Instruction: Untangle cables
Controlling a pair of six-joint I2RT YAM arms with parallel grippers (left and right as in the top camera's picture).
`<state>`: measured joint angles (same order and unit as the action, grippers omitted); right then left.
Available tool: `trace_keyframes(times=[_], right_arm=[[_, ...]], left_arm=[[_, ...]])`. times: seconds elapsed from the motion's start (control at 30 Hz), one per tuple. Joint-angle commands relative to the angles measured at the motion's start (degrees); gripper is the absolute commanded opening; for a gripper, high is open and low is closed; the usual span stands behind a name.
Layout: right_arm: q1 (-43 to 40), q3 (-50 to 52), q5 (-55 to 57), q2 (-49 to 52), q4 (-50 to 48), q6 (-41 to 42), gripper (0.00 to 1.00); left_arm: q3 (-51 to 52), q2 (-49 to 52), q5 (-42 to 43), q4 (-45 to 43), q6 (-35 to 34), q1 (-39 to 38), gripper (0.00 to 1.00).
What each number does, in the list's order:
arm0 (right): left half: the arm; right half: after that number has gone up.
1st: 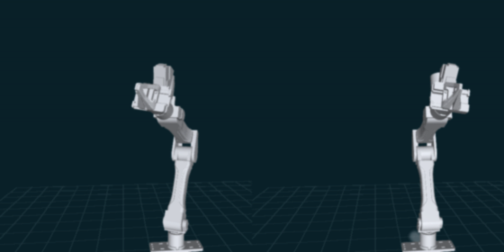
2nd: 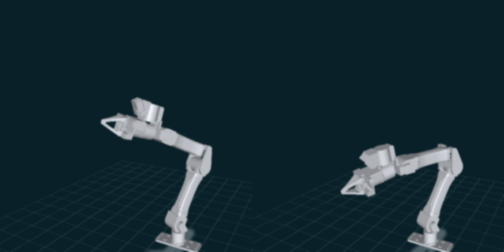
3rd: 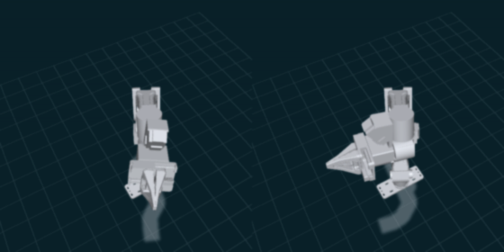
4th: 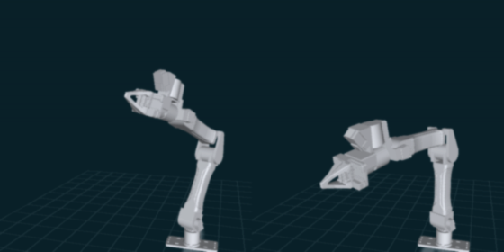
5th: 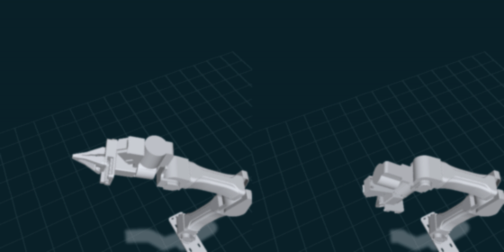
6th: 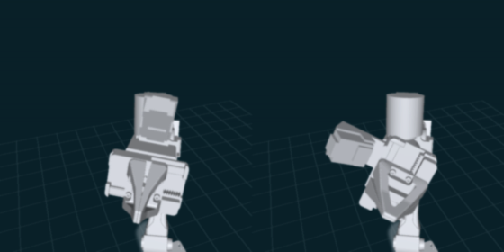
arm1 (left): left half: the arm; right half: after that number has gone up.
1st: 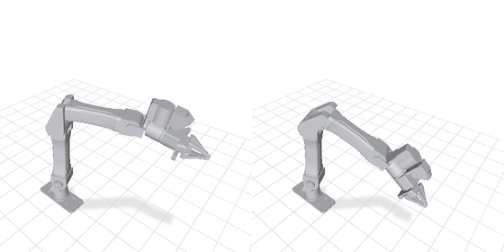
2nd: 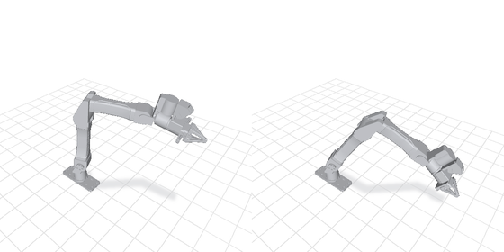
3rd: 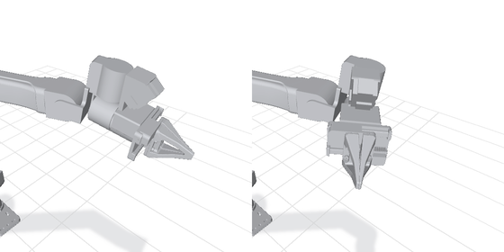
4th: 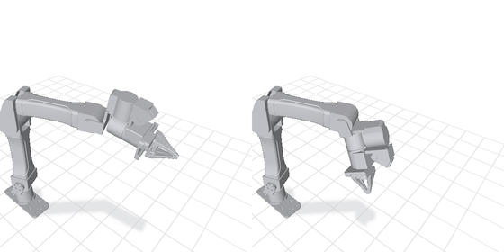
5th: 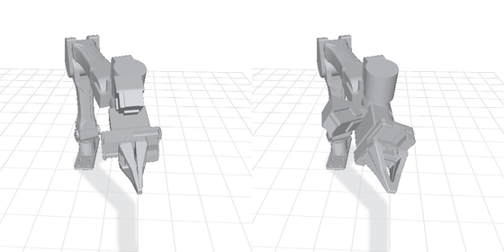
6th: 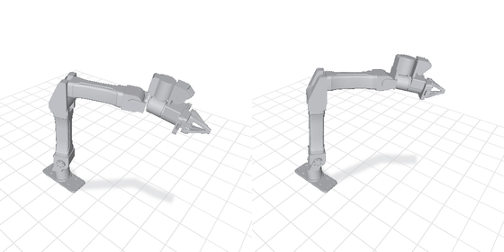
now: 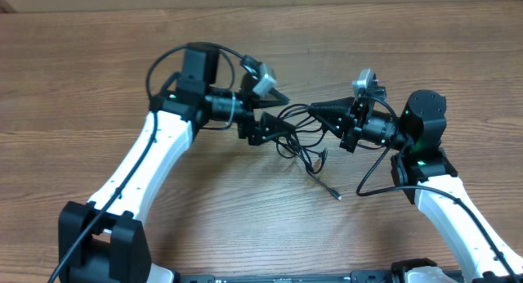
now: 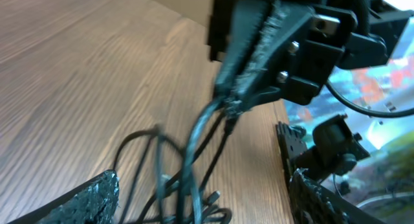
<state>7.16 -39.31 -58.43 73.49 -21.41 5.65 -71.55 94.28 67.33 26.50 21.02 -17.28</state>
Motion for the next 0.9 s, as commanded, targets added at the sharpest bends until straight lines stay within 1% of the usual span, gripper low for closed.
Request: trace_keyframes(times=[0.0,0.03,0.07,0.1,0.13,0.17,0.2,0.23,0.53,0.6,0.63,0.67,0.7,0.73,0.77,0.8,0.83,0.87], right_arm=[[-0.13,-0.85,-1.18,-0.72,-1.07,1.25,0.04],[-0.13,-0.83,-1.2,-0.72,-1.05,1.27,0.04],[-0.13,-0.85,-1.2,-0.72,-1.05,1.46,0.04],[-0.13,-0.85,-1.22,-0.72,-1.05,1.66,0.04],[-0.13,-0.85,-1.22,-0.72,-1.05,1.64,0.04],[-0.13,-0.85,-1.22,-0.72,-1.05,1.66,0.04],[-0.13,-0.85,-1.22,-0.72,-1.05,1.64,0.04],[-0.13,-0.85,-1.22,-0.72,-1.05,1.64,0.04],[-0.15,-0.83,-0.74,-0.72,-1.01,1.62,0.04],[-0.15,-0.83,1.16,-0.72,-0.44,1.62,0.04],[-0.15,-0.83,2.84,-0.72,0.17,1.62,0.05],[-0.15,-0.85,4.96,-0.72,0.98,1.62,0.11],[-0.15,-0.85,7.85,-0.72,2.08,1.62,0.21],[-0.15,-0.83,10.23,-0.72,3.04,1.62,0.28],[-0.15,-0.85,13.05,-0.72,4.11,1.62,0.32],[-0.15,-0.85,16.76,-0.72,5.33,1.62,0.53],[-0.15,-0.85,18.12,-0.72,5.6,1.62,0.67],[-0.15,-0.83,18.62,-0.72,5.66,1.62,0.86]], left_arm=[[0.04,0.09,0.37,-0.2,4.85,-2.99,0.83],[0.04,0.09,-0.92,-0.2,4.83,-3.43,0.82],[0.04,0.09,-2.19,-0.17,4.72,-3.63,0.77],[0.04,0.09,-3.37,-0.15,4.7,-3.76,0.7],[0.04,0.09,-4.37,-0.13,4.7,-3.76,0.55],[0.04,0.09,-5.09,-0.04,4.7,-3.76,0.35],[0.04,0.09,-5.7,0.07,4.7,-3.76,0.11],[0.04,0.11,-6.34,0.26,4.66,-3.74,0.04],[0.04,0.11,-6.69,0.42,4.44,-3.61,0.04],[0.02,0.09,-6.6,0.15,2.89,-3.43,0.04],[0.02,0.09,-6.19,-0.33,1.07,-3.23,0.04],[-0.02,0.09,-5.7,-0.74,-0.59,-2.97,0.04],[-0.28,0.07,-4.79,-0.98,-2.62,-2.54,0.04],[-0.61,0.02,-3.61,-1.01,-4.04,-1.97,0.04],[-0.9,-0.2,-2.14,-1.05,-5.11,-1.2,0.04],[-1.31,-0.79,0.39,-1.05,-6.19,0.39,0.04],[-1.4,-1.2,1.49,-1.09,-6.82,1.38,0.04],[-1.4,-1.88,1.88,-1.07,-7.41,2.56,0.04]])
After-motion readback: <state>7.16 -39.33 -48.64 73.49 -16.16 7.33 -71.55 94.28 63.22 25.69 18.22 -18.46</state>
